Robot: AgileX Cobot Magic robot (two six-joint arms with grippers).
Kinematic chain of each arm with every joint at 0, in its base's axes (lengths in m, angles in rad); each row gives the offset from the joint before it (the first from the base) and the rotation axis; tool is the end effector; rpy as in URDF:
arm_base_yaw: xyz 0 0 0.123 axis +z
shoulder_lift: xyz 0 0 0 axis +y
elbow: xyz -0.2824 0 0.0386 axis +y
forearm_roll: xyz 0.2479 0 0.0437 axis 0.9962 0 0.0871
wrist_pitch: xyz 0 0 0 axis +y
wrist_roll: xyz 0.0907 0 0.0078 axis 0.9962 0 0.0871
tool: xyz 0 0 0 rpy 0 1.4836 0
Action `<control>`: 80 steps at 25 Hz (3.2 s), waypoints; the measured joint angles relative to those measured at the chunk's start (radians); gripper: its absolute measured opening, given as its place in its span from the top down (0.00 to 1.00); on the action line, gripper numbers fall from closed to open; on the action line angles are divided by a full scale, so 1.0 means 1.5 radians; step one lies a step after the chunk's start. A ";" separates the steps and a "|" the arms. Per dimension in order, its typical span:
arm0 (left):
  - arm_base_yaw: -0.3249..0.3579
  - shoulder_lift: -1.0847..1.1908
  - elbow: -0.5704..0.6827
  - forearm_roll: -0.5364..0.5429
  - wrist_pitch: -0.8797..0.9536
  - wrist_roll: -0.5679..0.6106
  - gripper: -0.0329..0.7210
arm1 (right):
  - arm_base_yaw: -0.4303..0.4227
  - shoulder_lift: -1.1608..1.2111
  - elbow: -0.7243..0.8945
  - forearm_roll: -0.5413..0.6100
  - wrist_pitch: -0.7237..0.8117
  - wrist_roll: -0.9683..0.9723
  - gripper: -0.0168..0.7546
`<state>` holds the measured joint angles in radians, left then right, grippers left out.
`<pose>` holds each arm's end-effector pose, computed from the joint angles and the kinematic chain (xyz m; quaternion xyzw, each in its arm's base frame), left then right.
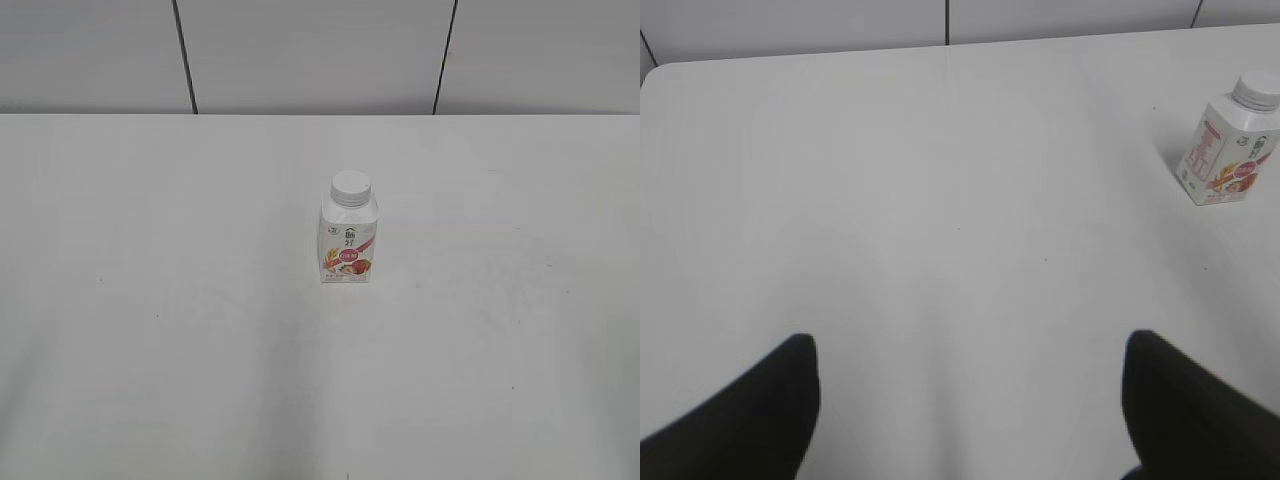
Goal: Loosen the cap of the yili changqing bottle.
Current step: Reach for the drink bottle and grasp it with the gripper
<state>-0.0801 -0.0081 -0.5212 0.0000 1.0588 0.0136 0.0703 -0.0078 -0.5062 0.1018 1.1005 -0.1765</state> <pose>-0.0085 0.0007 0.2831 0.0396 0.8441 -0.0178 0.5345 -0.0092 0.0076 0.2760 -0.1090 0.8518 0.0236 0.5118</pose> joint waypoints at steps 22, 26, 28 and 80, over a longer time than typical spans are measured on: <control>0.000 0.000 0.000 0.000 0.000 0.000 0.21 | 0.000 0.000 0.000 0.000 0.000 0.000 0.23; 0.000 0.000 0.000 0.000 0.000 -0.001 0.21 | 0.000 0.000 0.000 0.000 0.000 0.000 0.23; 0.000 0.000 0.000 0.000 0.000 -0.001 0.21 | 0.000 0.000 0.000 0.000 0.000 0.000 0.23; 0.034 1.229 -0.088 0.895 -1.509 -0.224 0.21 | 0.000 0.000 0.000 0.000 0.000 0.000 0.23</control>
<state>-0.0287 1.8348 -0.6529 1.3428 -1.2040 -0.3219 0.0703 -0.0078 -0.5062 0.1018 1.1002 -0.1765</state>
